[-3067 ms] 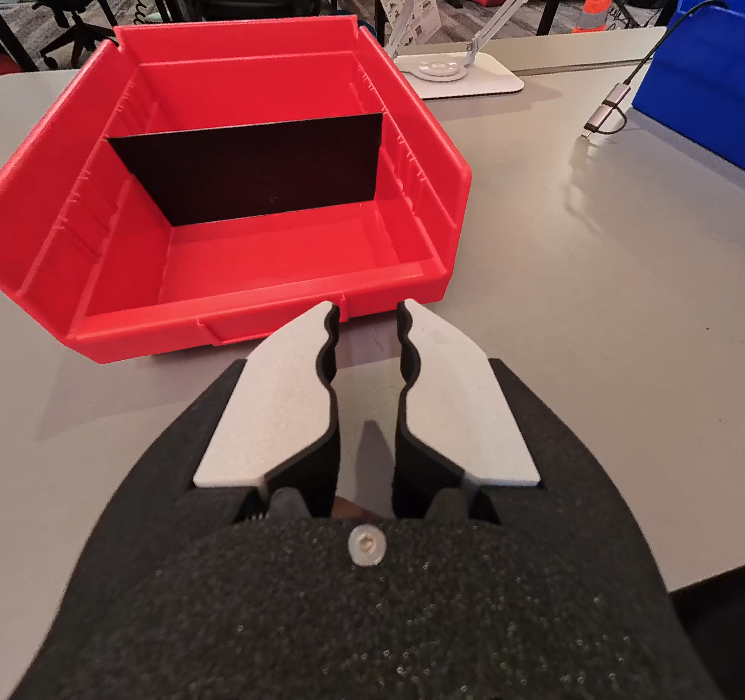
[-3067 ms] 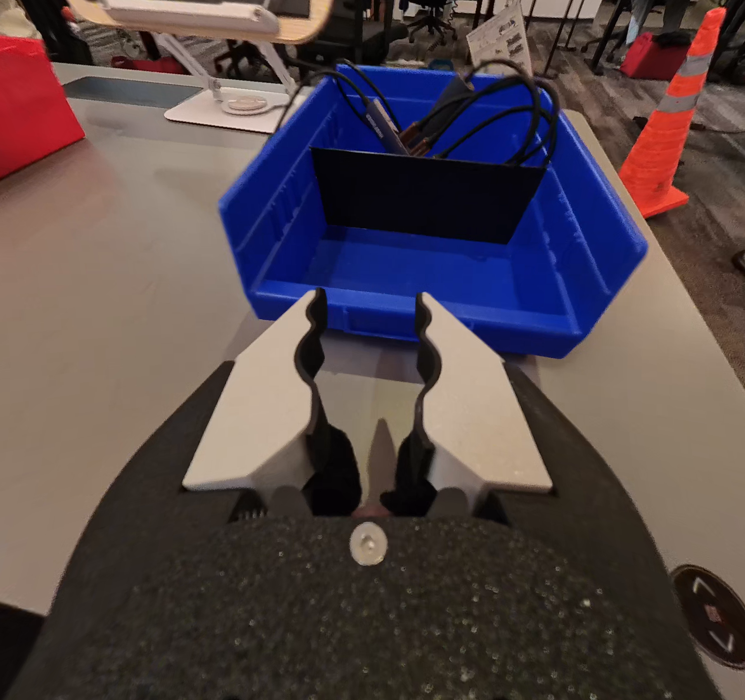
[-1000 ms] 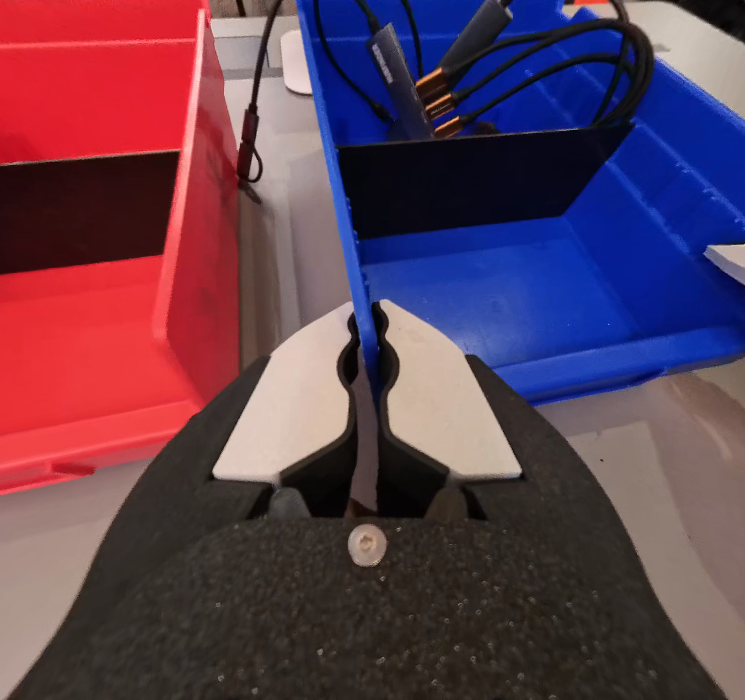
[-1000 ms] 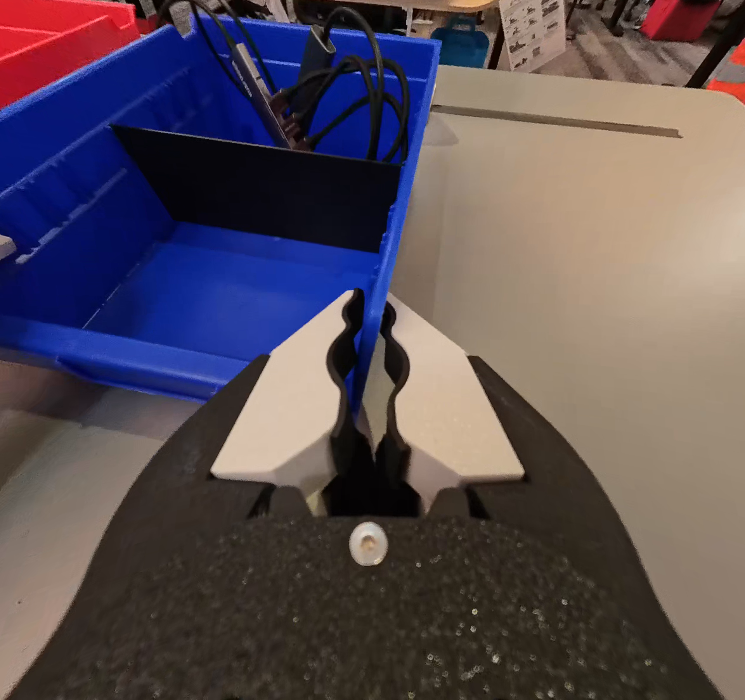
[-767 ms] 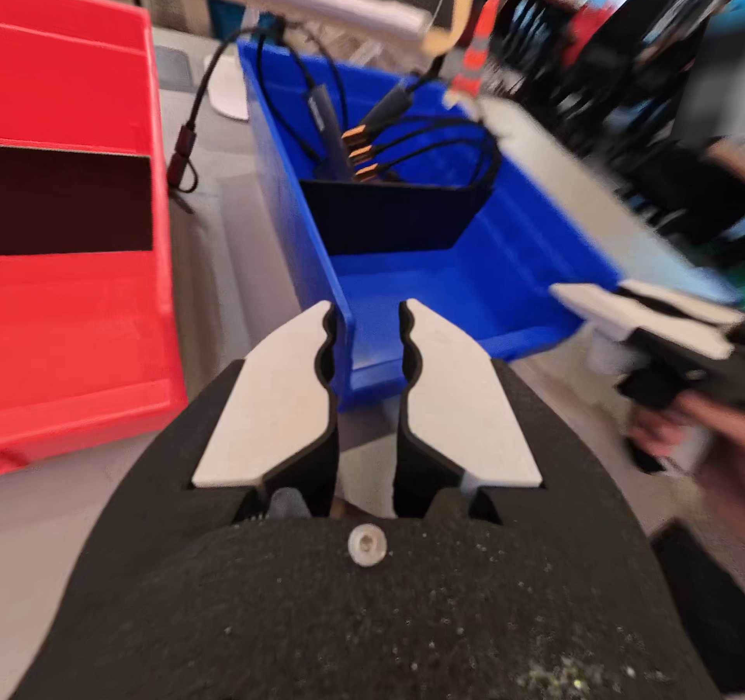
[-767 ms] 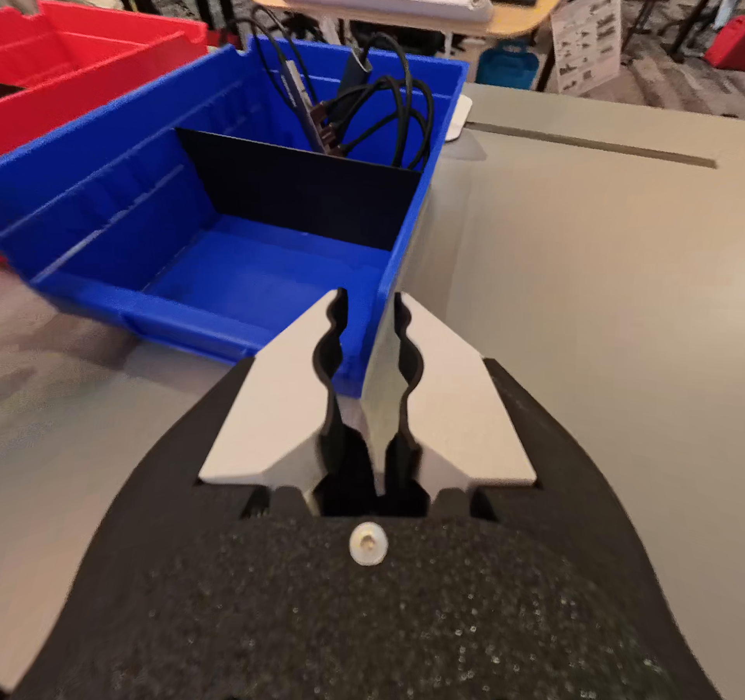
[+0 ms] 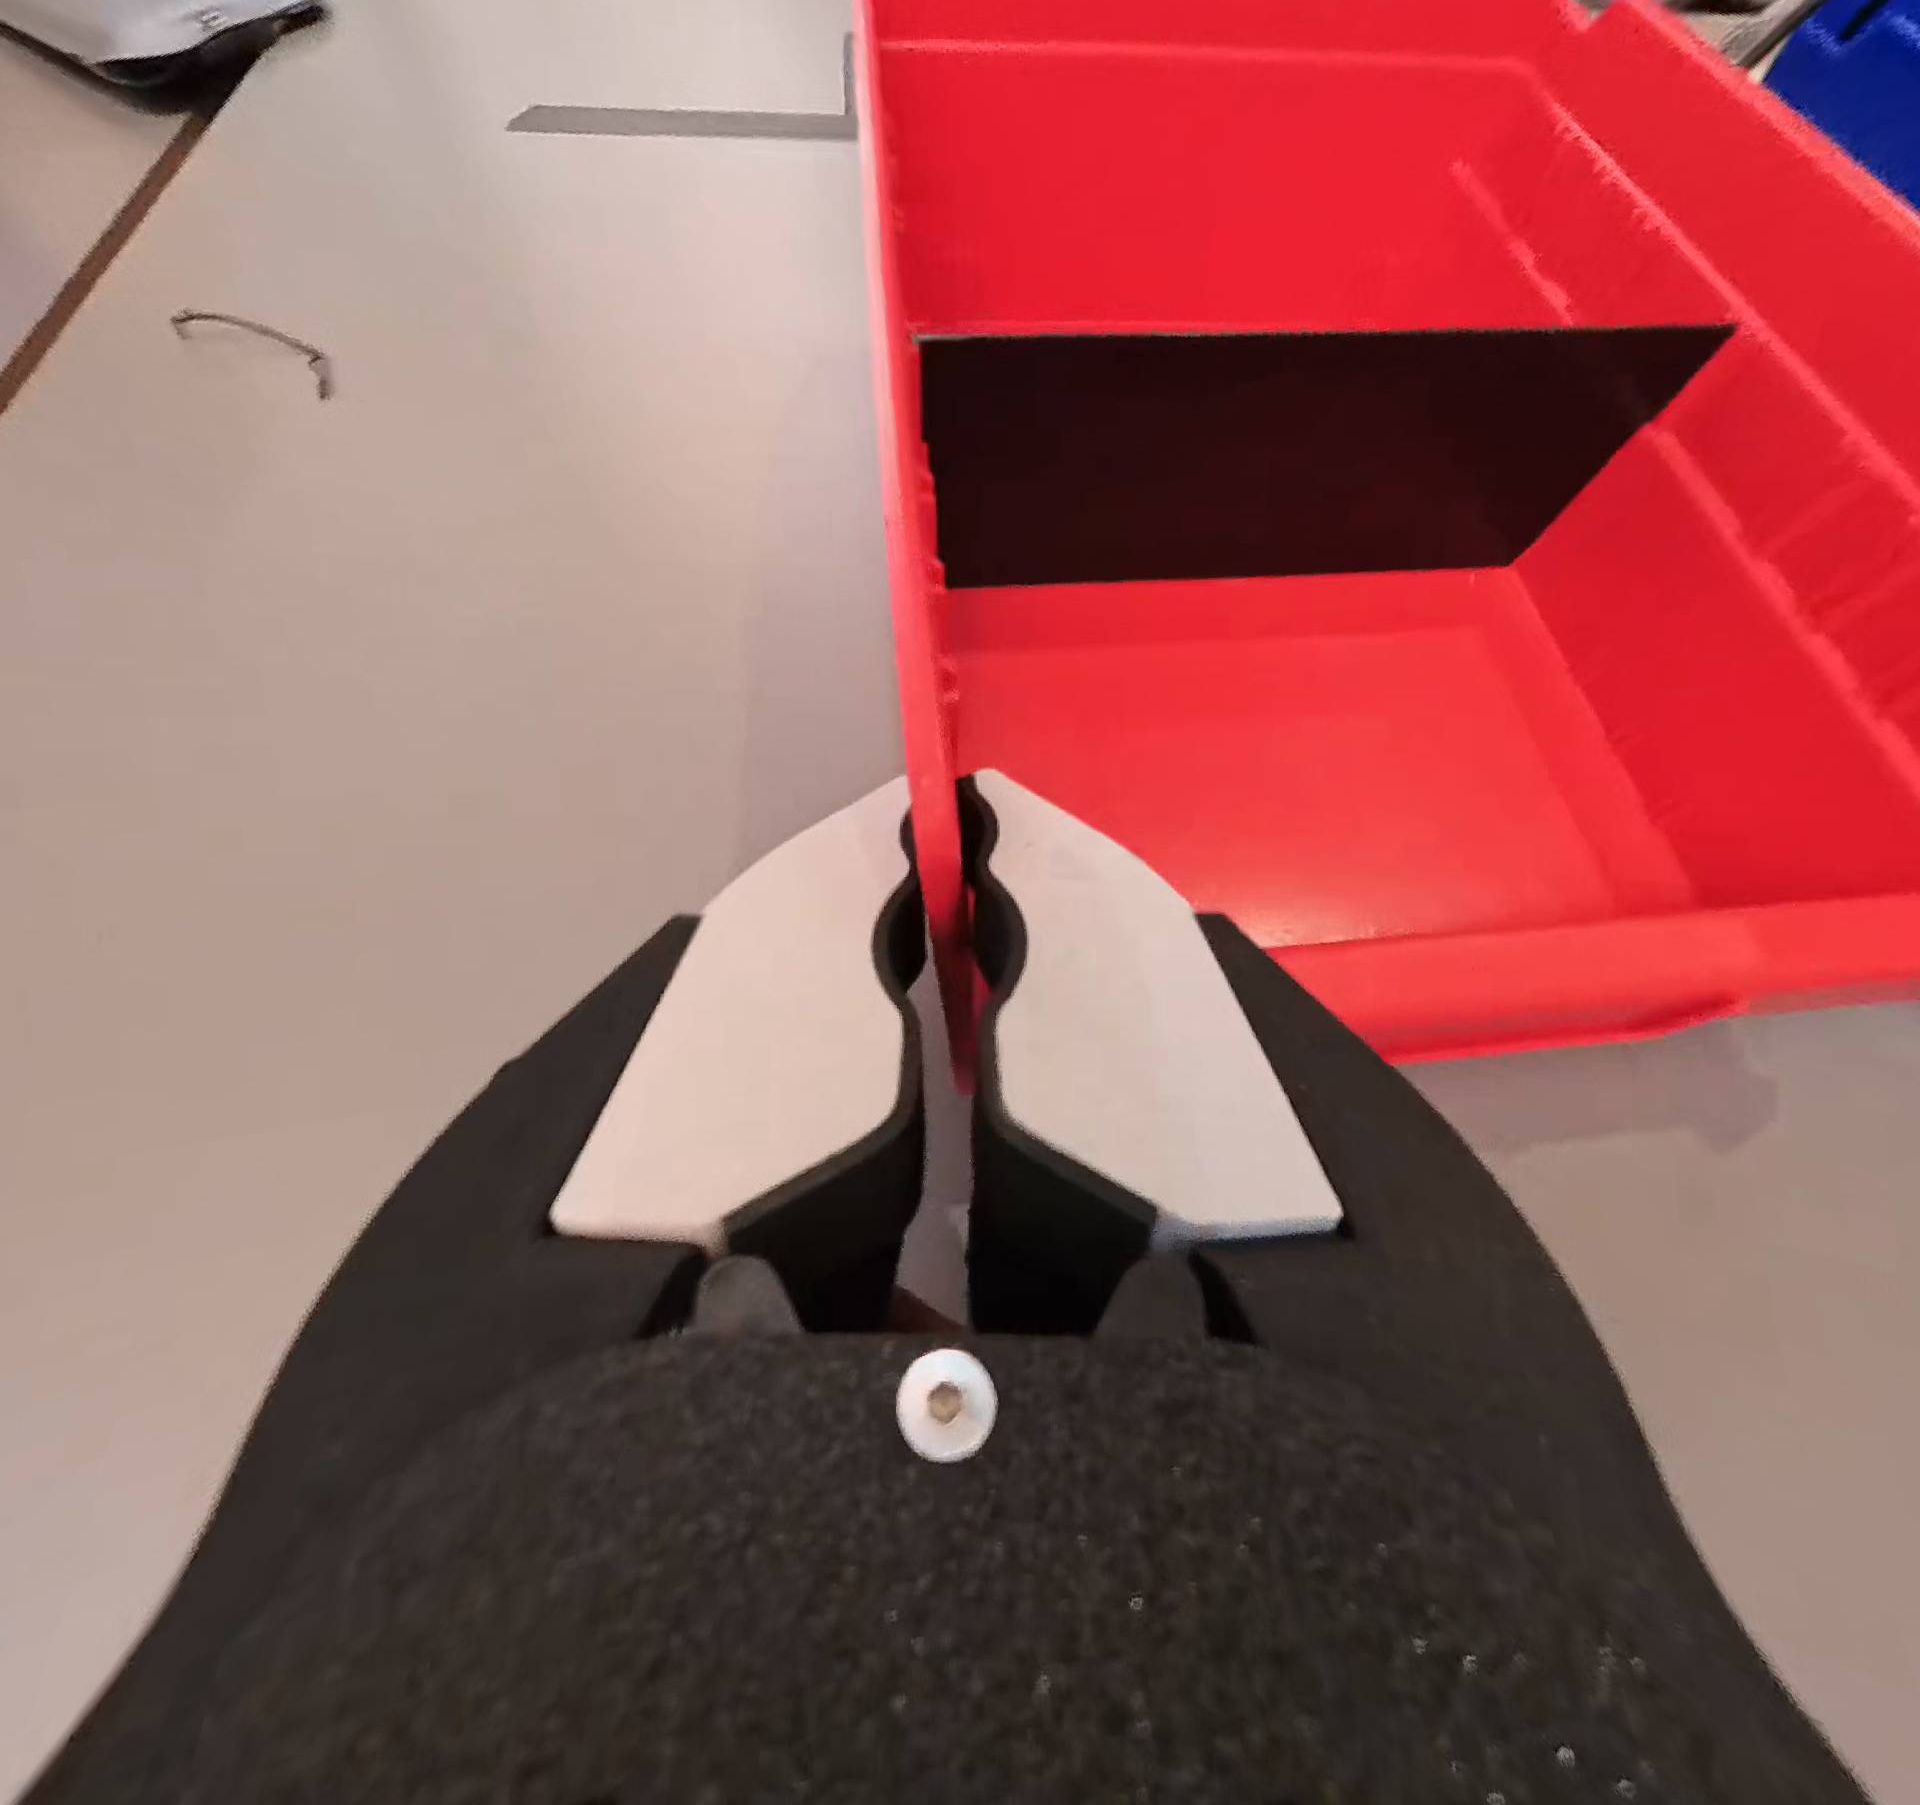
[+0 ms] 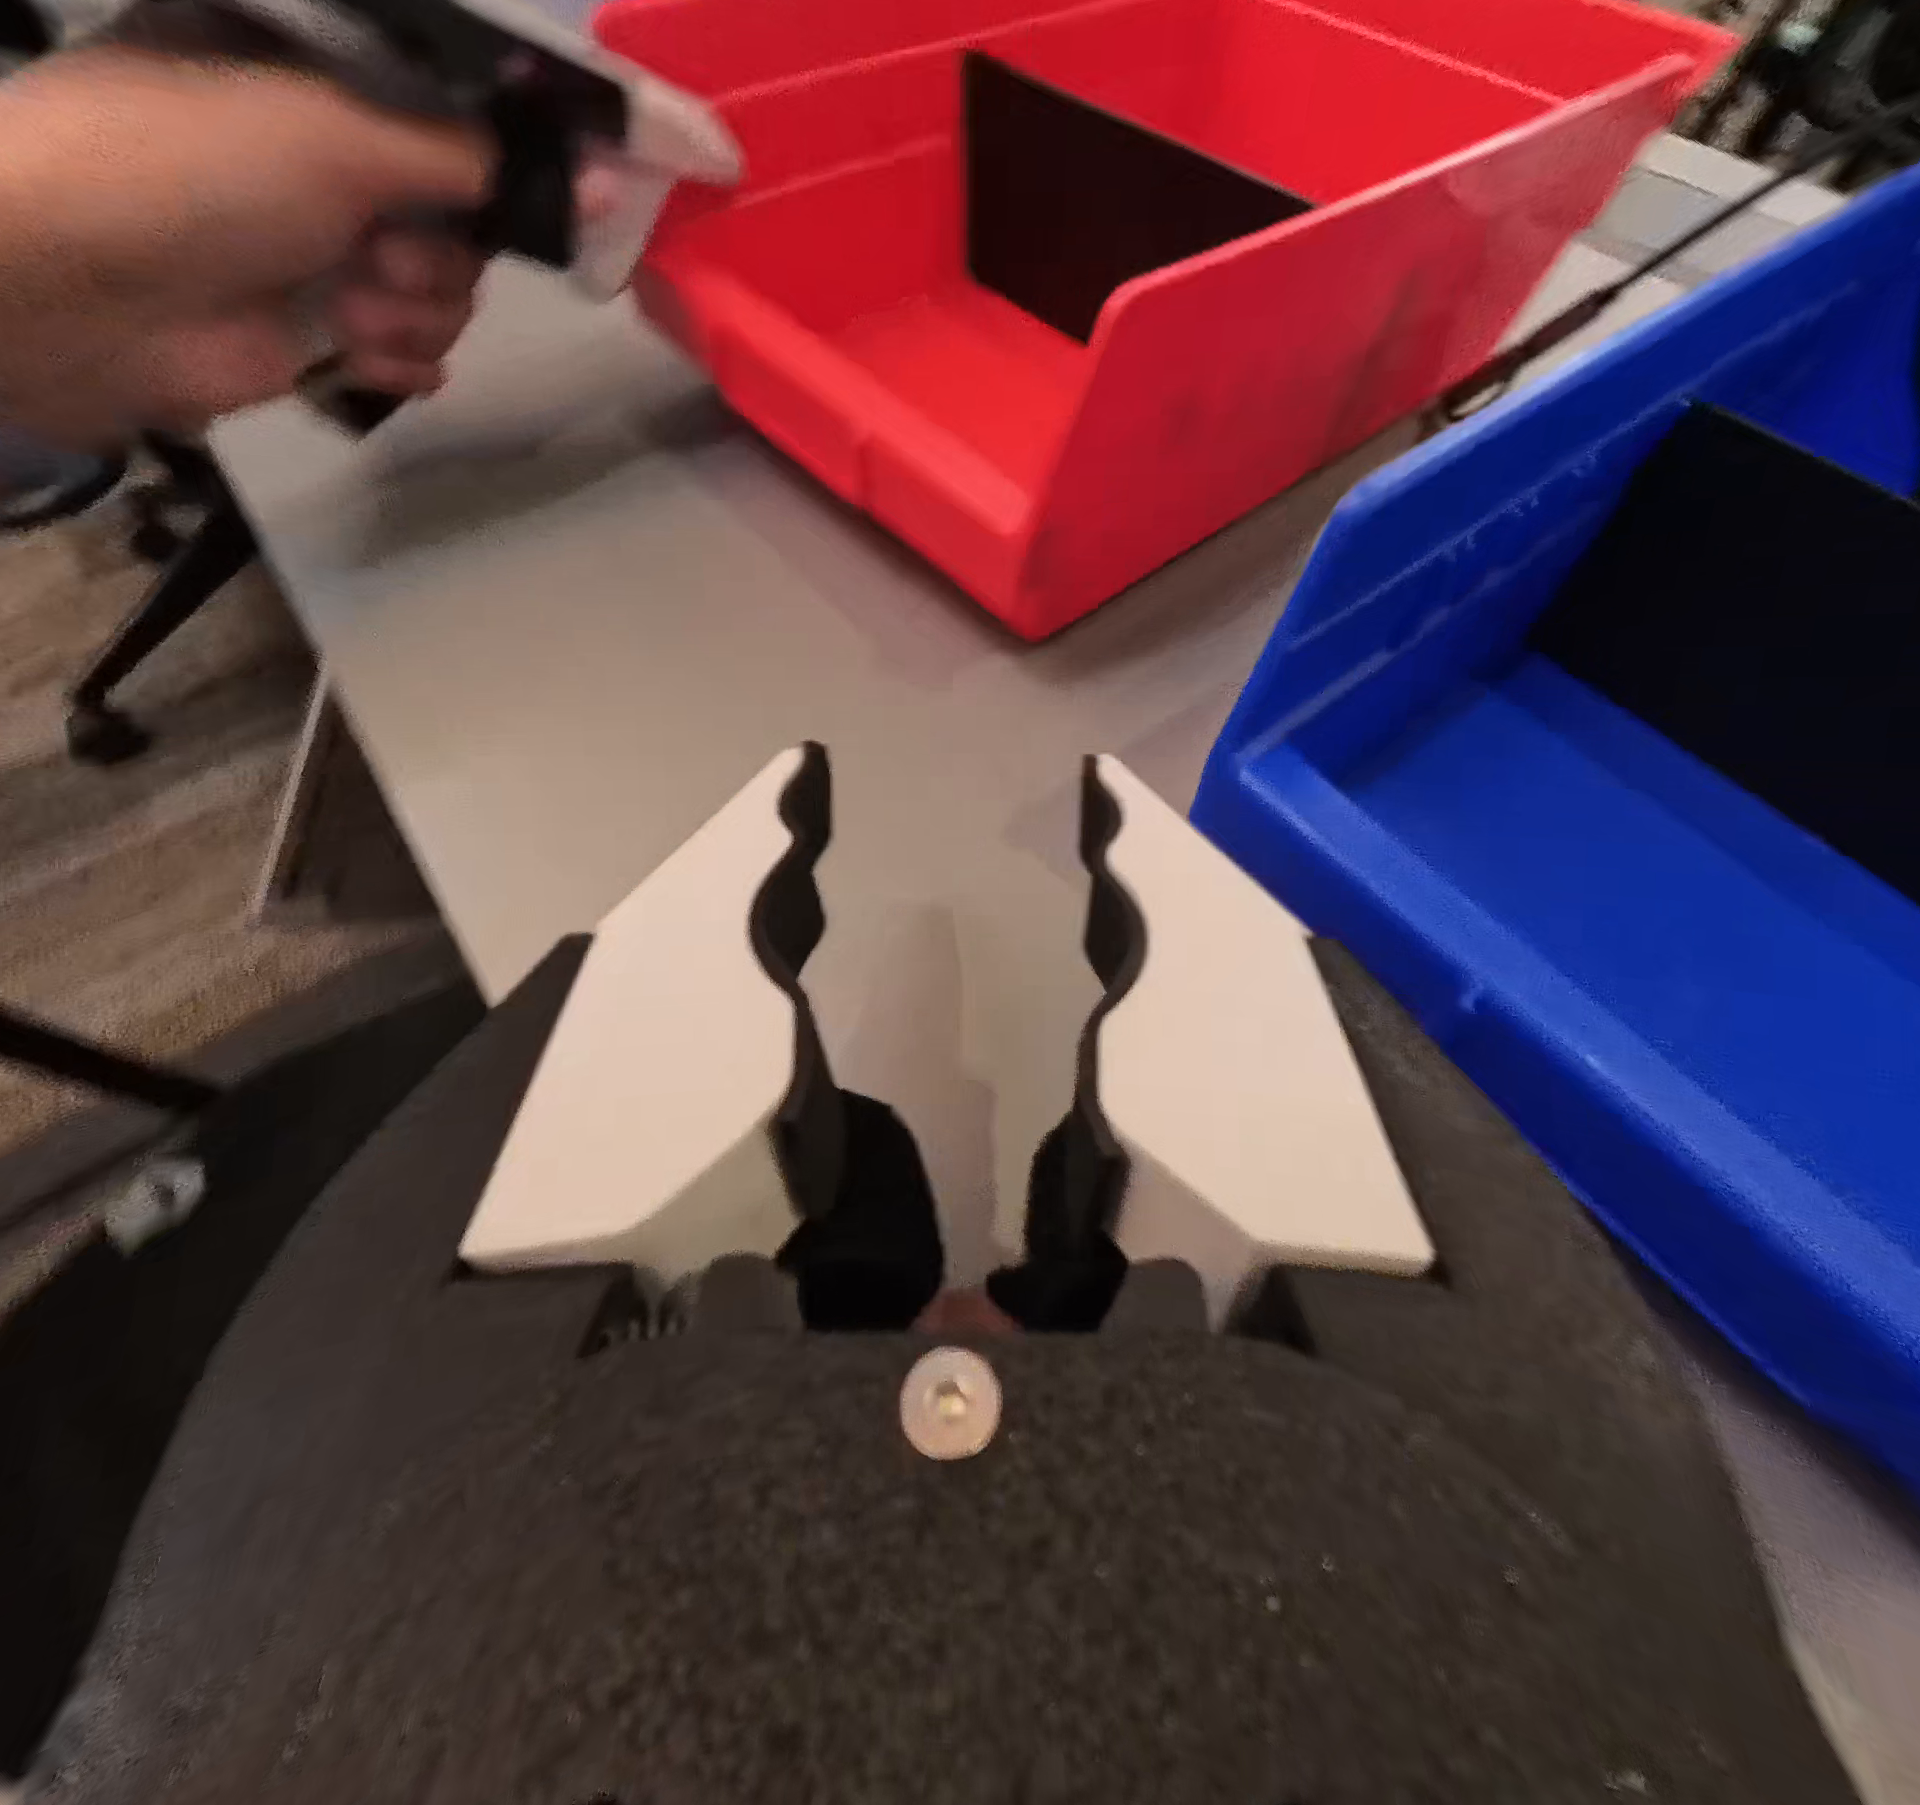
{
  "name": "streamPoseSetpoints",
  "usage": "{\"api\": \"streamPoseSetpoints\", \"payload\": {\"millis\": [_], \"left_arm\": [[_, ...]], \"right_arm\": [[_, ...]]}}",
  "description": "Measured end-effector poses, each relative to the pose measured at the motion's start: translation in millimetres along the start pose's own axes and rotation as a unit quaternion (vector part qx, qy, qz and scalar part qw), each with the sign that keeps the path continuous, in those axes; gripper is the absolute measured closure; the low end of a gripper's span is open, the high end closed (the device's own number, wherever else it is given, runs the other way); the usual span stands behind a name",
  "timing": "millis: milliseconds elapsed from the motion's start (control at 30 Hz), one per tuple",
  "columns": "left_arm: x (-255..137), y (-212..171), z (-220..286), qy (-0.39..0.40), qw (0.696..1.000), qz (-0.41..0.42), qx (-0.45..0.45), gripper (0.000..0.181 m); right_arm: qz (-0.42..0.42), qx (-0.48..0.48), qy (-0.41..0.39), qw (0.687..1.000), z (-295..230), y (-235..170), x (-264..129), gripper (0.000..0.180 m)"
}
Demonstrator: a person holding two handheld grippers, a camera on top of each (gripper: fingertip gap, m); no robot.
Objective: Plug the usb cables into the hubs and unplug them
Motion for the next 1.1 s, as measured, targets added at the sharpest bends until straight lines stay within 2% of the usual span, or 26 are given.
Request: {"api": "streamPoseSetpoints", "payload": {"millis": [100,233,267,300,333,567,700,833,967,1100], "left_arm": [[-26,-15,14,0.034,0.999,-0.001,-0.009,0.177],[-62,-34,27,0.064,0.998,-0.005,-0.016,0.177],[-70,-38,30,0.068,0.997,-0.005,-0.018,0.177],[-77,-42,32,0.071,0.997,-0.006,-0.019,0.177],[-83,-45,34,0.073,0.997,-0.005,-0.021,0.177],[-133,-52,54,0.114,0.993,0.038,-0.021,0.178],[-158,-24,81,0.127,0.987,0.103,0.005,0.178],[-156,27,130,0.093,0.984,0.152,0.029,0.177],[-121,85,211,0.015,0.985,0.159,0.059,0.177],[-68,128,330,-0.060,0.984,0.142,0.089,0.178]], "right_arm": [[0.009,0.066,-0.023,0.998,-5,15,27,0.115],[0.023,0.104,-0.068,0.992,-11,24,49,0.118],[0.024,0.112,-0.065,0.991,-14,25,52,0.132],[0.025,0.119,-0.062,0.991,-18,26,54,0.157],[0.022,0.121,-0.081,0.989,-19,25,53,0.165],[0.055,0.053,-0.121,0.990,-42,29,28,0.172],[0.123,0.011,-0.167,0.978,-37,51,-11,0.174],[0.175,0.003,-0.233,0.957,2,76,-69,0.175],[0.197,0.018,-0.333,0.922,70,80,-141,0.176],[0.167,0.083,-0.426,0.885,164,57,-216,0.176]]}}
Point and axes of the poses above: each gripper's, where its closed fingertips meet, x out along the fingers, y out of its top, z = x × y across the jaws, the point moved 10 cm from there along -x, back along the fingers, and after that the axes turned 3 degrees about x, right-handed, at the moved point
